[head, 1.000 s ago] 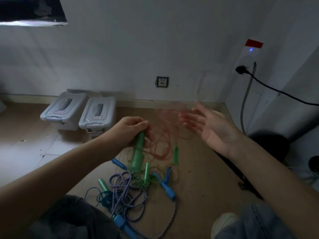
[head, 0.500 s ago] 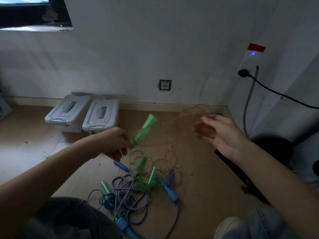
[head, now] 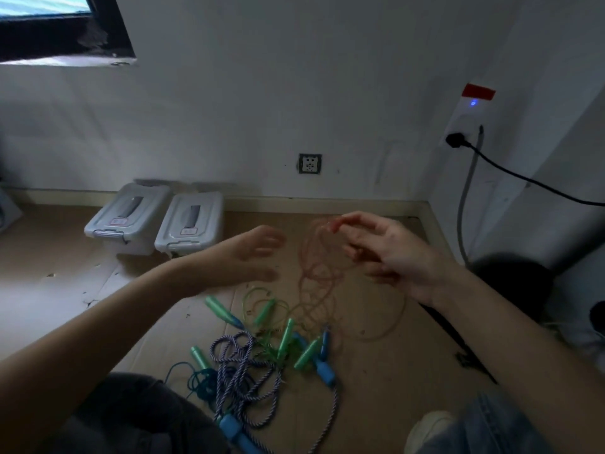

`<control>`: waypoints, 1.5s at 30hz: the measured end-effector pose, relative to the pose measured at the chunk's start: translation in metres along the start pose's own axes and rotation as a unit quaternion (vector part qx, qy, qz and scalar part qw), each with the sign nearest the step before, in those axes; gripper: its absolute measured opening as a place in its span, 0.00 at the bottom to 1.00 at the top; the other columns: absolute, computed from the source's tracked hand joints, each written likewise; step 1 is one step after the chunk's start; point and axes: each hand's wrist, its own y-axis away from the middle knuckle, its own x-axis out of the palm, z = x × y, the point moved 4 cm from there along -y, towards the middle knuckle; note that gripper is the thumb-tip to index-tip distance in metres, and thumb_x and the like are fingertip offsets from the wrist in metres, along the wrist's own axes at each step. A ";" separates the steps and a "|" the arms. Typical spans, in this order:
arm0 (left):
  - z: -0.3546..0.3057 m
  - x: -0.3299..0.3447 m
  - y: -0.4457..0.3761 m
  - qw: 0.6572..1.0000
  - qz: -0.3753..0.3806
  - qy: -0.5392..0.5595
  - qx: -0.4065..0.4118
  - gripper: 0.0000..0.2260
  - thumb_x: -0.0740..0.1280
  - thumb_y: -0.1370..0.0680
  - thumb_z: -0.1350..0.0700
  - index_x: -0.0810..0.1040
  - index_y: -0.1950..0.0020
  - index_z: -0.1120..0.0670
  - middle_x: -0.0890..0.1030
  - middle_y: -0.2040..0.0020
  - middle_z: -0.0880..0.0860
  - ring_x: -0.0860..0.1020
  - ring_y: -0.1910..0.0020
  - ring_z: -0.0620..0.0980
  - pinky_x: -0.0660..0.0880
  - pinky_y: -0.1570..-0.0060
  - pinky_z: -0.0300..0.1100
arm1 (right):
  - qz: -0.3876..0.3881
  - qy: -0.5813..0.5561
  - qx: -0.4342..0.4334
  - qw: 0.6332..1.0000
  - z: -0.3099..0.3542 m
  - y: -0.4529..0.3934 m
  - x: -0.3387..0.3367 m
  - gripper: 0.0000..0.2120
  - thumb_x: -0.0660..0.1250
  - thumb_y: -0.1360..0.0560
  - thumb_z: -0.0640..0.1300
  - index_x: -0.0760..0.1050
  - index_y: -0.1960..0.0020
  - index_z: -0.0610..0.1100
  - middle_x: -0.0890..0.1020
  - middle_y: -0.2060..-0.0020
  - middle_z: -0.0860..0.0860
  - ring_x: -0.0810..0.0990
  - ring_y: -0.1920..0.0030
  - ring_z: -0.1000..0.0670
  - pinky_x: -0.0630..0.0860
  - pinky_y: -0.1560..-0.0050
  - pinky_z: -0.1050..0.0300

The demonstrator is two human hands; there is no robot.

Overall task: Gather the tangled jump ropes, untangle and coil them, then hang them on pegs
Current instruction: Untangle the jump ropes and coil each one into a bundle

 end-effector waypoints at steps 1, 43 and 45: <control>-0.013 0.010 -0.002 0.996 0.028 0.077 0.038 0.18 0.69 0.28 0.58 0.72 0.40 0.47 0.78 0.45 0.43 0.77 0.47 0.40 0.75 0.55 0.28 | 0.020 0.003 -0.016 1.000 0.002 -0.001 0.004 0.07 0.63 0.24 0.43 0.75 0.47 0.45 0.74 0.73 0.53 0.59 0.81 0.59 0.54 0.83 0.69; -0.020 0.029 -0.006 0.986 -0.009 0.163 -0.013 0.06 0.63 0.24 0.56 0.79 0.53 0.55 0.81 0.63 0.49 0.80 0.65 0.43 0.77 0.61 0.34 | -0.104 -0.151 0.005 0.983 0.006 -0.004 -0.021 0.15 0.62 0.24 0.48 0.72 0.44 0.38 0.81 0.51 0.43 0.81 0.56 0.47 0.80 0.62 0.59; -0.020 0.022 -0.005 0.989 -0.039 0.143 0.017 0.05 0.63 0.24 0.56 0.79 0.55 0.52 0.80 0.66 0.47 0.78 0.69 0.41 0.75 0.66 0.31 | -0.027 -0.066 0.090 0.993 -0.012 0.000 -0.009 0.27 0.68 0.32 0.54 0.70 0.39 0.39 0.78 0.45 0.42 0.81 0.49 0.43 0.81 0.57 0.55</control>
